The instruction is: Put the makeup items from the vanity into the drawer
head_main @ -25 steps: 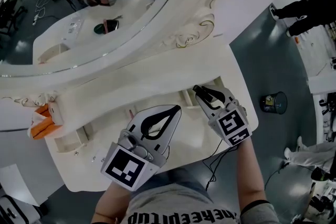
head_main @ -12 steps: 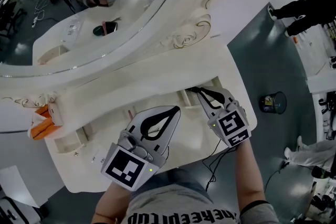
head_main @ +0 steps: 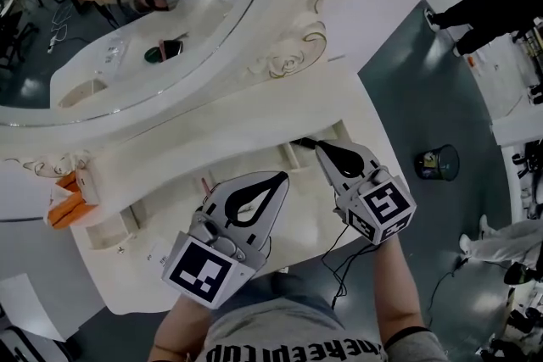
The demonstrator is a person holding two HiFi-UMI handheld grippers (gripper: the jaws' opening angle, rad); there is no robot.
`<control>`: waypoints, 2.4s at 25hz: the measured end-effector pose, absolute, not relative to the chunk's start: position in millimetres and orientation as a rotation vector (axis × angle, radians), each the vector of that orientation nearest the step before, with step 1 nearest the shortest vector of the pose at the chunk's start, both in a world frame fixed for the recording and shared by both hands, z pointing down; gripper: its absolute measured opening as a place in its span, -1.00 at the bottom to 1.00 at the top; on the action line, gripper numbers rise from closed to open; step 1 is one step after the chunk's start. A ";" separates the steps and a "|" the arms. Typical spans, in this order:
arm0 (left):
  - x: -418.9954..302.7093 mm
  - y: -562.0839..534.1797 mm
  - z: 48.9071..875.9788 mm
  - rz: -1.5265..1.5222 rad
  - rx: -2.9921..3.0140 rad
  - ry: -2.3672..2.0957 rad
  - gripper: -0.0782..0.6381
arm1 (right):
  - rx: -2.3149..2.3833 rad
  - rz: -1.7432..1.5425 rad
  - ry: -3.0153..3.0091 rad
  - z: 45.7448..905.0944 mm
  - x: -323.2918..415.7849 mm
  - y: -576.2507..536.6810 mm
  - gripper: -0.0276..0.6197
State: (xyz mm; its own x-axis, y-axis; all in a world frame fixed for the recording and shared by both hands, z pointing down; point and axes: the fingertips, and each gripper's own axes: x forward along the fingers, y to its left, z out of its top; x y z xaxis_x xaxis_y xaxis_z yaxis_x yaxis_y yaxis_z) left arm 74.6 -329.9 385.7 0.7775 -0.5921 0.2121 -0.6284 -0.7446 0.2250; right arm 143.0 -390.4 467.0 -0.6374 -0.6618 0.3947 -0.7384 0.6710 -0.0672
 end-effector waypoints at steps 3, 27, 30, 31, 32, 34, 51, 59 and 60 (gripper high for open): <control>81.4 -325.8 381.8 0.179 2.702 -0.929 -0.72 | 1.129 0.341 -2.599 449.5 142.3 -383.3 -0.88; 140.0 -266.9 344.7 0.141 2.828 -0.774 -0.72 | 1.369 0.319 -2.779 349.6 175.1 -286.6 -0.88; 145.6 -256.5 339.3 0.135 2.846 -0.753 -0.72 | 1.385 0.300 -2.786 340.3 178.0 -271.9 -0.88; 146.9 -252.6 337.9 0.133 2.851 -0.748 -0.72 | 1.387 0.296 -2.790 337.9 178.3 -266.8 -0.88; 148.2 -248.5 336.5 0.133 2.855 -0.745 -0.72 | 1.388 0.292 -2.796 335.5 178.5 -261.7 -0.88; 151.0 -240.3 333.5 0.131 2.865 -0.741 -0.72 | 1.388 0.282 -2.808 330.2 179.2 -251.4 -0.88; 161.5 -189.9 311.5 0.091 2.939 -0.696 -0.72 | 1.444 0.175 -2.842 301.6 183.5 -189.9 -0.88; 160.3 -183.9 304.9 0.050 2.963 -0.702 -0.72 | 1.454 0.153 -2.839 296.7 181.3 -181.6 -0.88; 160.0 -183.2 305.6 0.056 2.959 -0.698 -0.72 | 1.457 0.152 -2.838 296.5 180.7 -181.3 -0.88</control>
